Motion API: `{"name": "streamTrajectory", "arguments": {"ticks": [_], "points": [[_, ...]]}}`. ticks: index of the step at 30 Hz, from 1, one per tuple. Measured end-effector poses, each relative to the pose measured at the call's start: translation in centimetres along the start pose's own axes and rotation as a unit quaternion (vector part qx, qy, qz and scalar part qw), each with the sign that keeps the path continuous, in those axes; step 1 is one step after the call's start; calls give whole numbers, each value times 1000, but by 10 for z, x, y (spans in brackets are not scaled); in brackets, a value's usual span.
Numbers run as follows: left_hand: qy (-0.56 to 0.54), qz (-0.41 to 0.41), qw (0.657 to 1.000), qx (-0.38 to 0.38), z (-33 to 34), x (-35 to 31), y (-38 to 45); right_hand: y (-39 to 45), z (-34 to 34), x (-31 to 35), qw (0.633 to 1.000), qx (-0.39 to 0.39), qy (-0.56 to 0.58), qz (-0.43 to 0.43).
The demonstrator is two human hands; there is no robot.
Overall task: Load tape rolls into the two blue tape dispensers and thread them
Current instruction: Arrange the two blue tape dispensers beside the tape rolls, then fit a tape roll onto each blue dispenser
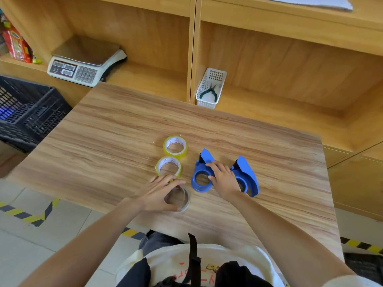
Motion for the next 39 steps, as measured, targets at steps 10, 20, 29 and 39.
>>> {"name": "streamTrajectory", "arguments": {"ticks": [10,20,29,39], "points": [[-230,-54,957,-167,-52,31,44,22,-44,32,976,-184,119,14],[-216,-186,957,-56,-71,79,137,104,-17,65,985,13,150,80],[-248,-240,938,18,-39,96,179,115,25,66,968,146,126,159],[-294,-192,936,-37,-61,68,176,116,8,58,978,116,55,167]]}}
Point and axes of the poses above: each hand's wrist, its own y-axis towards the middle knuckle, its own z-axis out of the palm, x = y × z, the point moved 7 cm from there along y, towards the middle knuckle, and after that the axes turned 15 degrees about -z, right-handed, at the moved point
